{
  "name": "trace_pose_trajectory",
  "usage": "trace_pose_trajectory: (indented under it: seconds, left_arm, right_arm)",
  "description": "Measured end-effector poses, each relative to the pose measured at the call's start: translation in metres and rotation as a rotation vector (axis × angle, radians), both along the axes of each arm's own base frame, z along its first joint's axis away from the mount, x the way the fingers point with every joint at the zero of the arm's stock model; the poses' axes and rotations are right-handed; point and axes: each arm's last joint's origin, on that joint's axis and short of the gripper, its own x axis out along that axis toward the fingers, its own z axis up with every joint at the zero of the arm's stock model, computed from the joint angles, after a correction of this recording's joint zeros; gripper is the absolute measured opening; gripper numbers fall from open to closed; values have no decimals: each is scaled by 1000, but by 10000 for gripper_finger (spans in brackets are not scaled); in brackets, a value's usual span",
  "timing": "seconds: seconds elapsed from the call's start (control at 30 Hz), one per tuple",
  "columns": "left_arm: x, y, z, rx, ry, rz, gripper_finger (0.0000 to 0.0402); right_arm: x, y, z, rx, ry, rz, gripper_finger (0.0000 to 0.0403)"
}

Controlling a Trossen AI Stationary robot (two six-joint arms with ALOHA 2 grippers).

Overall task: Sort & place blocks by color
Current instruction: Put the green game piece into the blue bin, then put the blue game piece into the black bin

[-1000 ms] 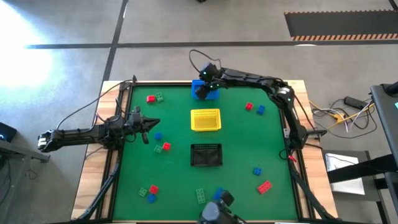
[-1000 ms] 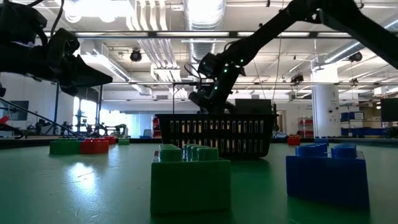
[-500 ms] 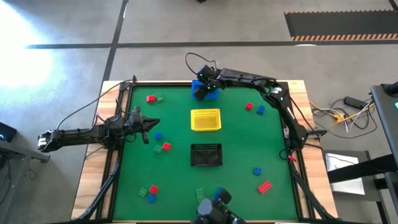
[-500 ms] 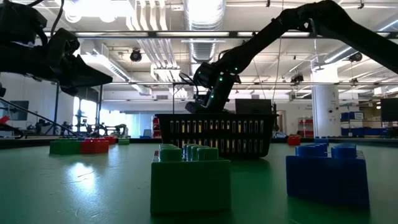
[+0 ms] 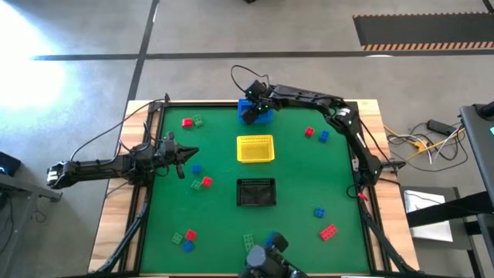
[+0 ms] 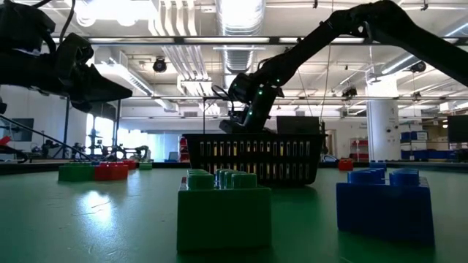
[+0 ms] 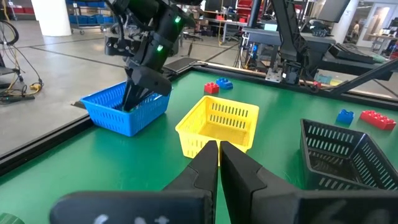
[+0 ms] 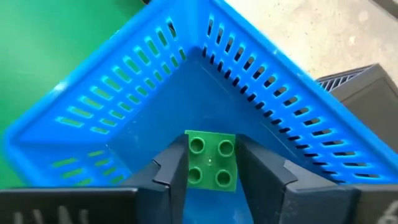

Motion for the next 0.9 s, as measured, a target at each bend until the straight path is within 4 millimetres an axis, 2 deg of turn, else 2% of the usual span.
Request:
trace_pose_trajectory:
  seconds: [0.2, 0.3, 0.47, 0.8, 0.9]
  left_arm:
    - [0, 0, 0, 0, -1, 0, 1]
    - [0, 0, 0, 0, -1, 0, 1]
    - [0, 0, 1, 2, -16, 0, 1]
    - [2, 0, 13, -12, -143, -12, 1]
    - [4, -2, 11, -25, -129, -69, 1]
  right_arm:
    - [-11, 11, 43, -68, -3, 88, 51]
    - [-20, 24, 56, -100, -9, 134, 17]
    - [-47, 51, 60, -174, -98, 165, 9]
    - [-126, 106, 62, -327, -336, 155, 9]
    - [-149, 119, 58, -353, -400, 135, 9]
